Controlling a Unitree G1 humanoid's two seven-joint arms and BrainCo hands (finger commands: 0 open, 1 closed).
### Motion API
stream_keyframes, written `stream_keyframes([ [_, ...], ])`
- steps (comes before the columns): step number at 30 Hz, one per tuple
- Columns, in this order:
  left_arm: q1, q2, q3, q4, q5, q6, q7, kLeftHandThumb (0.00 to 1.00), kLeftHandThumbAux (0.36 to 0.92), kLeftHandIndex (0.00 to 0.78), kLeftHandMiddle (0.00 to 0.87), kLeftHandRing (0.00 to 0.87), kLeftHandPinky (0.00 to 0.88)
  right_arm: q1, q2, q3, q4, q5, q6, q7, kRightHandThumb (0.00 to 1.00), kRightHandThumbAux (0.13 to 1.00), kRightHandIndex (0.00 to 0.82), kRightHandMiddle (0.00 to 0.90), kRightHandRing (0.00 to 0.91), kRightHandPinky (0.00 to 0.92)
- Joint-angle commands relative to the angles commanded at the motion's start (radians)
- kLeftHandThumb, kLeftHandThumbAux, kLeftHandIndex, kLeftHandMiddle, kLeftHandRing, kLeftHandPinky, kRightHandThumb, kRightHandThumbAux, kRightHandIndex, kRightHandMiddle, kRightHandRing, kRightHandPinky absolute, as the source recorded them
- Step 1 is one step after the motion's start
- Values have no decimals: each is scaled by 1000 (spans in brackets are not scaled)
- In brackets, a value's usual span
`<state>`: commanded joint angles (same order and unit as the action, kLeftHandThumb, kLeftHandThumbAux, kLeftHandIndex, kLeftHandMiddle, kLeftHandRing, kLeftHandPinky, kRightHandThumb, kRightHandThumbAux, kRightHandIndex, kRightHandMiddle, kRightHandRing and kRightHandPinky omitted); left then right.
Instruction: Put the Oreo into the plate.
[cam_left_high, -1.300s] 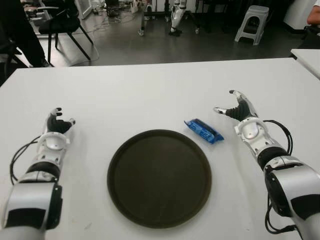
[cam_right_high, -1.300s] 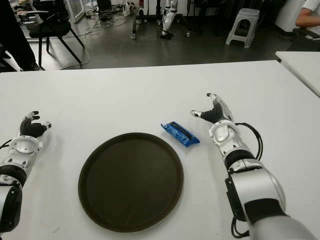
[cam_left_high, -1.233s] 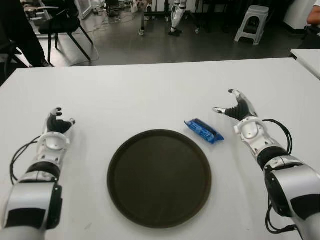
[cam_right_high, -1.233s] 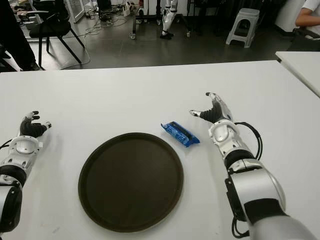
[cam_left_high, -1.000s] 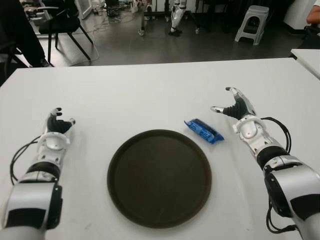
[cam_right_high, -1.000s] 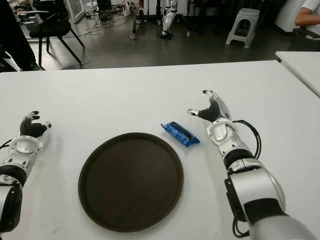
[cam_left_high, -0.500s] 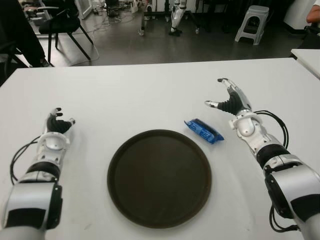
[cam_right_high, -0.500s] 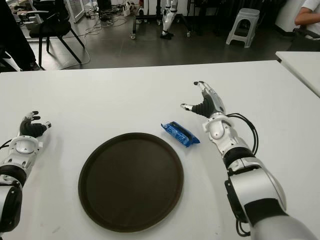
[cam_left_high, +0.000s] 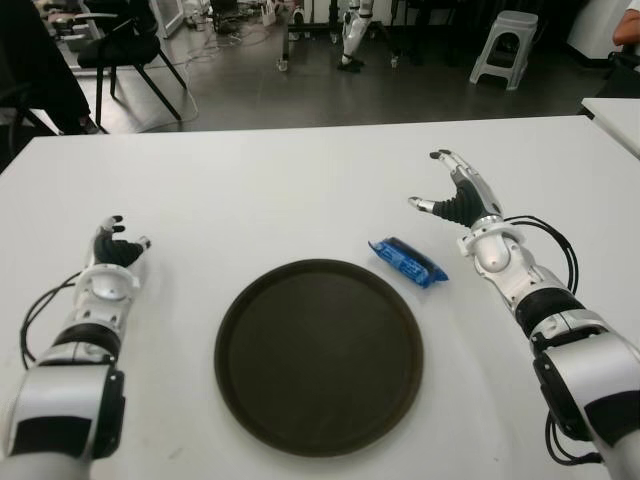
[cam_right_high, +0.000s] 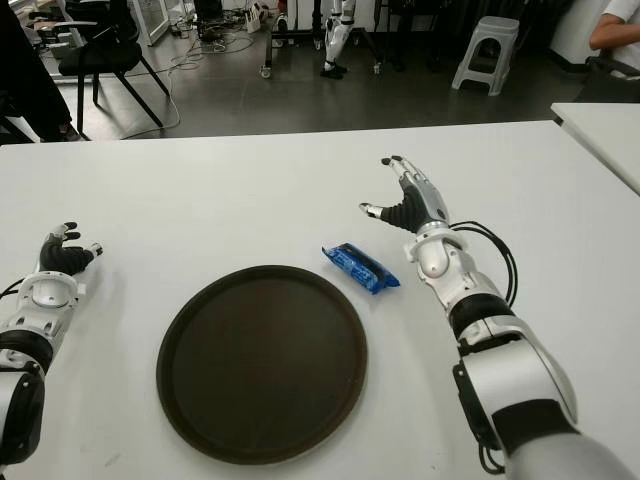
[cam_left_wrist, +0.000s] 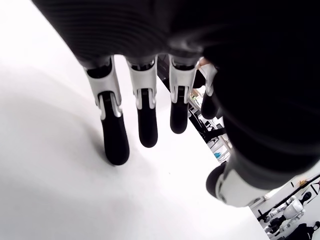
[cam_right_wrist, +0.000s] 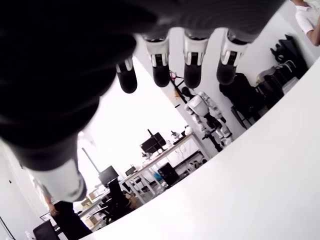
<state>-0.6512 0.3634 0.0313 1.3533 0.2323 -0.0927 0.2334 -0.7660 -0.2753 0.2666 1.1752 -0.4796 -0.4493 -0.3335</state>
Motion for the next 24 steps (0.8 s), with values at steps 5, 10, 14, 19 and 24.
stream_keyframes([
  [5,0,2,-6,0,4,2,5,266,736,70,161,180,172,37,2,11,-87,-8,3,-6,240,639,0,71,67,55],
  [10,0,2,-1,1,0,1,1,263,731,73,168,190,193,75,4,21,-184,-27,34,-10,214,640,0,80,79,59],
  [14,0,1,0,0,0,-2,-2,263,731,75,170,192,195,99,3,22,-240,-39,61,-3,196,645,0,92,98,84],
  [19,-1,1,1,-1,-1,-6,-4,258,738,73,168,186,183,142,13,35,-309,-59,90,-11,182,631,0,103,128,143],
  [24,-3,1,-4,0,3,-3,-2,257,740,72,166,182,176,164,23,53,-340,-83,120,-13,196,631,0,95,128,156],
])
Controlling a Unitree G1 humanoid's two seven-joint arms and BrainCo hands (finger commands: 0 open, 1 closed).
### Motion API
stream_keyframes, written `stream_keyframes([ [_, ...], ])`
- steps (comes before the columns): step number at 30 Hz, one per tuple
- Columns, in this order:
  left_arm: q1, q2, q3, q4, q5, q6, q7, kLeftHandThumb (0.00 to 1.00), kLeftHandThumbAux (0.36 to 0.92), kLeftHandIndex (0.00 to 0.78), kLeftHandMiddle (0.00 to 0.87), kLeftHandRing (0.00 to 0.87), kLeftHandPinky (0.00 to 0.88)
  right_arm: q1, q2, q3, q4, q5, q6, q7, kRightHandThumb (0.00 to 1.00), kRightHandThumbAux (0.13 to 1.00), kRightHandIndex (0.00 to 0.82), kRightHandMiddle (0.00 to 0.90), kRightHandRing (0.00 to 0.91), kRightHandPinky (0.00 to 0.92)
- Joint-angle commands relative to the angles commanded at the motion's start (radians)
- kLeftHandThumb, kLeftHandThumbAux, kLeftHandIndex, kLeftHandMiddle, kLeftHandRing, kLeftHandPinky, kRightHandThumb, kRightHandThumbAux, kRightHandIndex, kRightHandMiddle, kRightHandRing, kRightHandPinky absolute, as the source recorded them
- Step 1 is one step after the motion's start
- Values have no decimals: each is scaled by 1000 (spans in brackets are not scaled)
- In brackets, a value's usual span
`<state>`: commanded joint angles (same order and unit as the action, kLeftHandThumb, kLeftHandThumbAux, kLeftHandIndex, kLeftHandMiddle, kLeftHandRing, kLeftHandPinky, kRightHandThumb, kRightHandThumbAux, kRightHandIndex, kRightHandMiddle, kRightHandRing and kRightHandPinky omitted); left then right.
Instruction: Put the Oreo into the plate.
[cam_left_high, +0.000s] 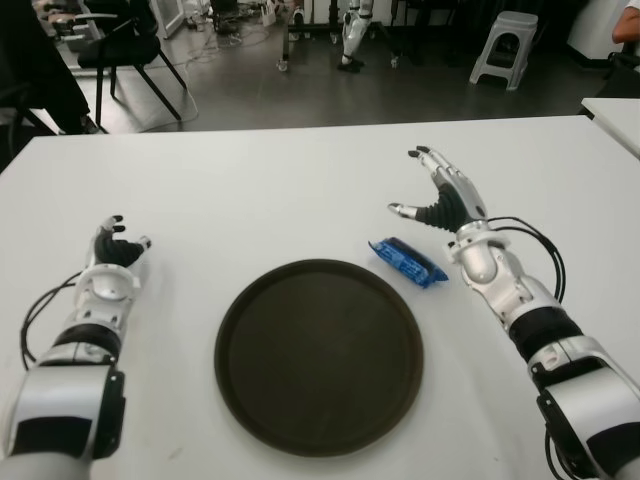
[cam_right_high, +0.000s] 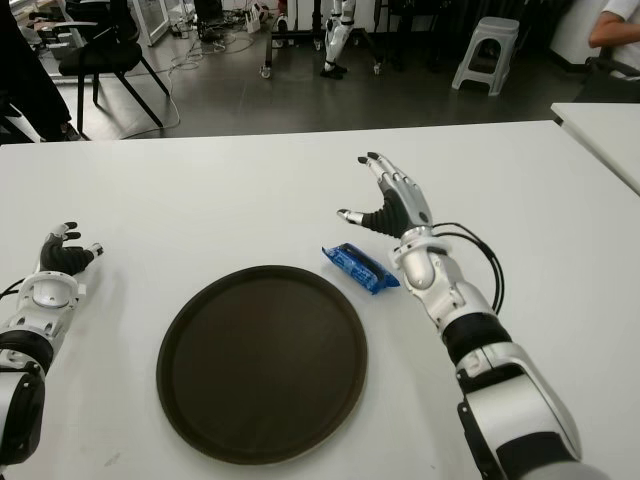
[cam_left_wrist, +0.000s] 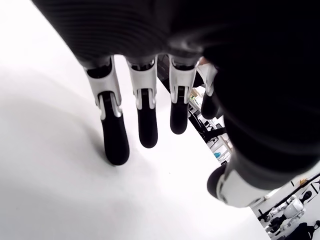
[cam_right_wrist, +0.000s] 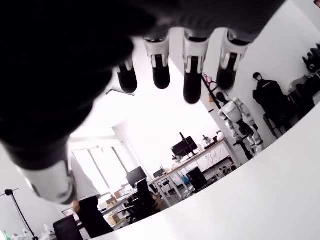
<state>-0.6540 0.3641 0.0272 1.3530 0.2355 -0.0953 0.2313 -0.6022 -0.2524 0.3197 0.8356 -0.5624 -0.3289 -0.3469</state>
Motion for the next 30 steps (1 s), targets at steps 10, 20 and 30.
stream_keyframes([
  [10,-4,-5,5,-2,-6,-3,-1,279,751,70,161,178,181,63,28,93,30,-74,41,10,169,623,0,36,65,107],
  [20,-7,-7,9,-1,-9,4,-1,281,756,69,164,187,199,63,33,116,-7,-103,165,78,110,600,0,60,114,198],
  [30,-8,-7,8,-2,-10,6,-2,274,732,72,182,213,228,52,47,131,2,-129,240,63,106,607,0,36,79,136],
])
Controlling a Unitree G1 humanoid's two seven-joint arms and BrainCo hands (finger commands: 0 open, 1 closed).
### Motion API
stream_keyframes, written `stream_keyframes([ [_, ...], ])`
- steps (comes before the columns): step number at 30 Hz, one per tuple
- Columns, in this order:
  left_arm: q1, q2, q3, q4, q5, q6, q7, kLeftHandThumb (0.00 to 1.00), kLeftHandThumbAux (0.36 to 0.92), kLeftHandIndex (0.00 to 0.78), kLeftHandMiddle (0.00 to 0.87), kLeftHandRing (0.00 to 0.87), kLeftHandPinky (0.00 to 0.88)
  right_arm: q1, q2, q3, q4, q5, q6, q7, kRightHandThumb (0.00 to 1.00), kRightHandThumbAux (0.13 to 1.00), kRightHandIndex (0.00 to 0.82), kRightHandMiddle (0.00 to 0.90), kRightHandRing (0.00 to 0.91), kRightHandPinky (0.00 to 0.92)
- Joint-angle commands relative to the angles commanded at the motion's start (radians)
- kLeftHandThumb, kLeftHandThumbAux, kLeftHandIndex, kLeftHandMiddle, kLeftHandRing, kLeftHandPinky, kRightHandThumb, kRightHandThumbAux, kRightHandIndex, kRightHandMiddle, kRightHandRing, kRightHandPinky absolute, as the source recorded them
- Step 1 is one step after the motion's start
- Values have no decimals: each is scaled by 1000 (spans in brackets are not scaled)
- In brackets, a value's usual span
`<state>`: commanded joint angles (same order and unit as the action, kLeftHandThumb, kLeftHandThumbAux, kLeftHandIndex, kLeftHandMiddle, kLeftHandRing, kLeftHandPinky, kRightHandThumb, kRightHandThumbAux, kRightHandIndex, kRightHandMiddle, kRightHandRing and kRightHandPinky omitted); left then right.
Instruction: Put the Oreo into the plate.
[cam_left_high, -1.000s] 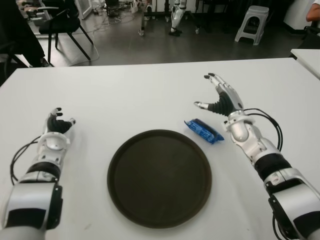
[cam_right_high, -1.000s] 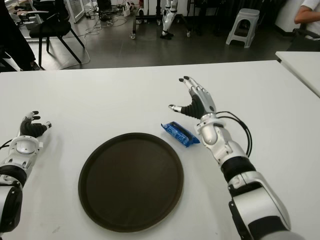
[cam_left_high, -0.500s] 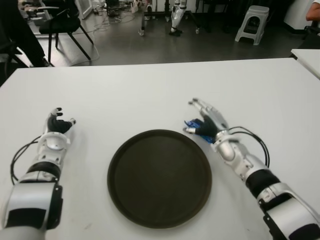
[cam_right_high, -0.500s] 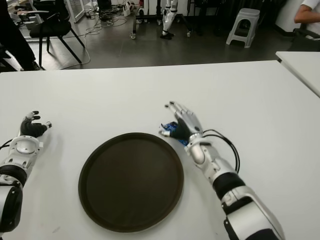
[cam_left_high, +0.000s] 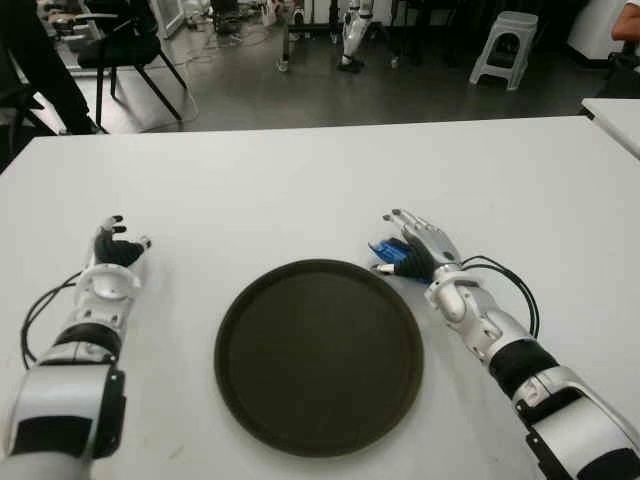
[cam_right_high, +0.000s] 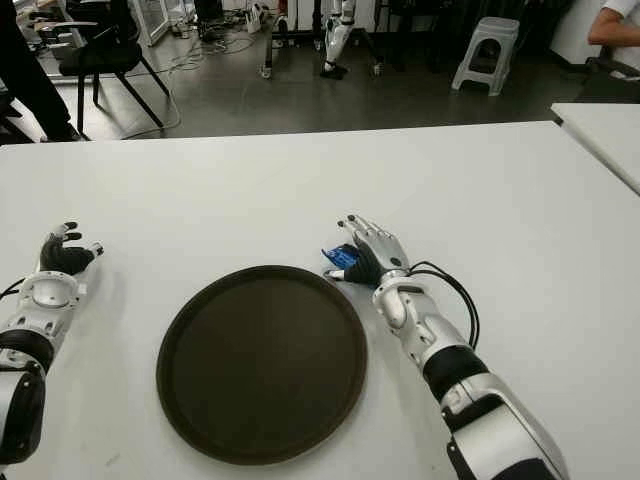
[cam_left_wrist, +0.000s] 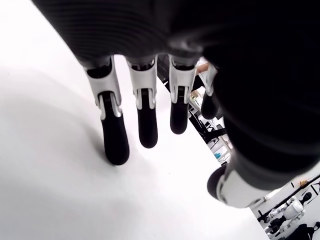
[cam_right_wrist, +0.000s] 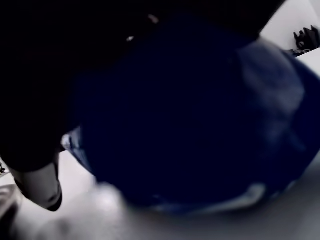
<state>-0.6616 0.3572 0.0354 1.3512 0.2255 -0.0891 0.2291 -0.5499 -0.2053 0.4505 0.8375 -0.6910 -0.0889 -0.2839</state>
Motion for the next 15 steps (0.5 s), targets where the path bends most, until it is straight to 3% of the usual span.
stream_keyframes([
  [15,1,0,0,0,2,-3,1,255,728,77,191,221,226,-21,12,88,14,-84,188,25,80,569,0,0,5,22],
])
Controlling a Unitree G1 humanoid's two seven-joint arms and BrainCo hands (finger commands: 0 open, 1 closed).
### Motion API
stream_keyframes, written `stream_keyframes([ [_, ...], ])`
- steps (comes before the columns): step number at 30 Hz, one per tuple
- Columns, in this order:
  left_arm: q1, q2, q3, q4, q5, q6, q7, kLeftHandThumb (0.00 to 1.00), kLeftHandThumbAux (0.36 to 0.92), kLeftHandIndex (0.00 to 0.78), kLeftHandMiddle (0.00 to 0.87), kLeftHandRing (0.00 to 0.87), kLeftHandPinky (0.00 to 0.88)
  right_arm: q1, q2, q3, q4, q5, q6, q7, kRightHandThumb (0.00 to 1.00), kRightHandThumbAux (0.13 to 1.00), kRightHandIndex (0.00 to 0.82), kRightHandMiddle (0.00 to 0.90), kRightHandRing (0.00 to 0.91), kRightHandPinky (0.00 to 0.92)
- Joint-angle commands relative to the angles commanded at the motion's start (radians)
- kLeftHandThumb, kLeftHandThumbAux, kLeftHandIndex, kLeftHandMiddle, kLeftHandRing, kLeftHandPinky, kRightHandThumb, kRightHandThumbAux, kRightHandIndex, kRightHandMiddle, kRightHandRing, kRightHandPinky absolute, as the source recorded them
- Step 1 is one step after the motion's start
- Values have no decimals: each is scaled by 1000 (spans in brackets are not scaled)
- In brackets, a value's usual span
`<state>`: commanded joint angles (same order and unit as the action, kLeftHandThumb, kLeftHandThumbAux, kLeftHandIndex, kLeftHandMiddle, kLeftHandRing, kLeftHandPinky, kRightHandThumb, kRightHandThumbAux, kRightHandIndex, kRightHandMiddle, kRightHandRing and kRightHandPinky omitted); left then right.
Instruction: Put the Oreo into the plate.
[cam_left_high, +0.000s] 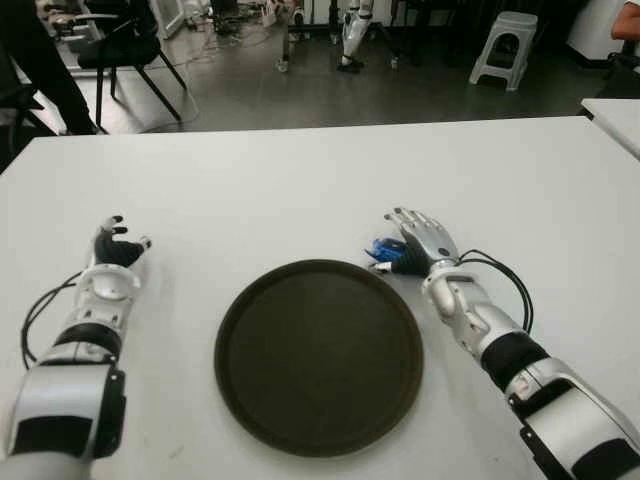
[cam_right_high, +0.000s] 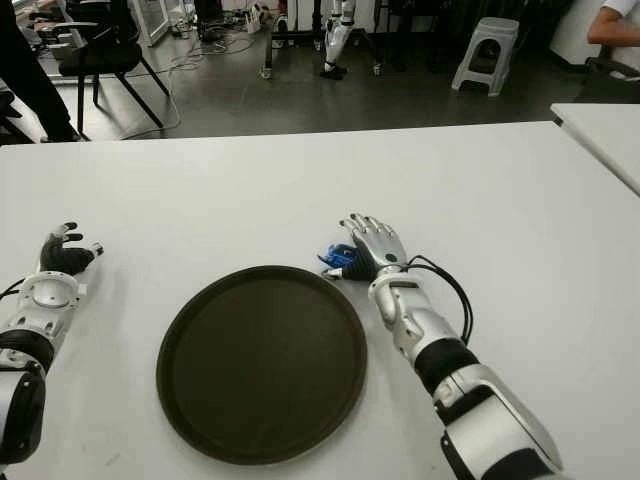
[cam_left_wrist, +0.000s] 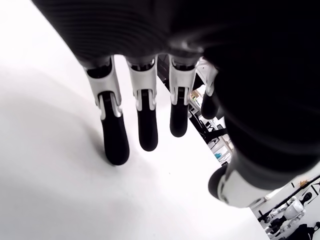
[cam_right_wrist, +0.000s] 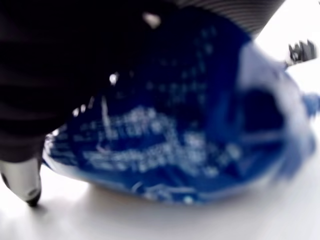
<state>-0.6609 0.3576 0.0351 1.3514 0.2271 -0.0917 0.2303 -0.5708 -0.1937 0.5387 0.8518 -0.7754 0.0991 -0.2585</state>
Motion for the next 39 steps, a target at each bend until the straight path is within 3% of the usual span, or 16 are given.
stream_keyframes([
  [6,-1,0,0,0,0,3,2,248,730,69,182,203,197,-5,3,39,-21,-36,95,38,49,563,0,0,0,18],
  [25,-2,2,0,1,0,6,-3,258,729,74,174,196,190,13,-33,65,-105,-34,170,86,11,575,0,0,0,22],
  [39,-1,4,-2,-1,1,1,-2,257,740,80,185,202,210,39,-82,65,-207,-49,241,206,0,572,0,0,0,71],
])
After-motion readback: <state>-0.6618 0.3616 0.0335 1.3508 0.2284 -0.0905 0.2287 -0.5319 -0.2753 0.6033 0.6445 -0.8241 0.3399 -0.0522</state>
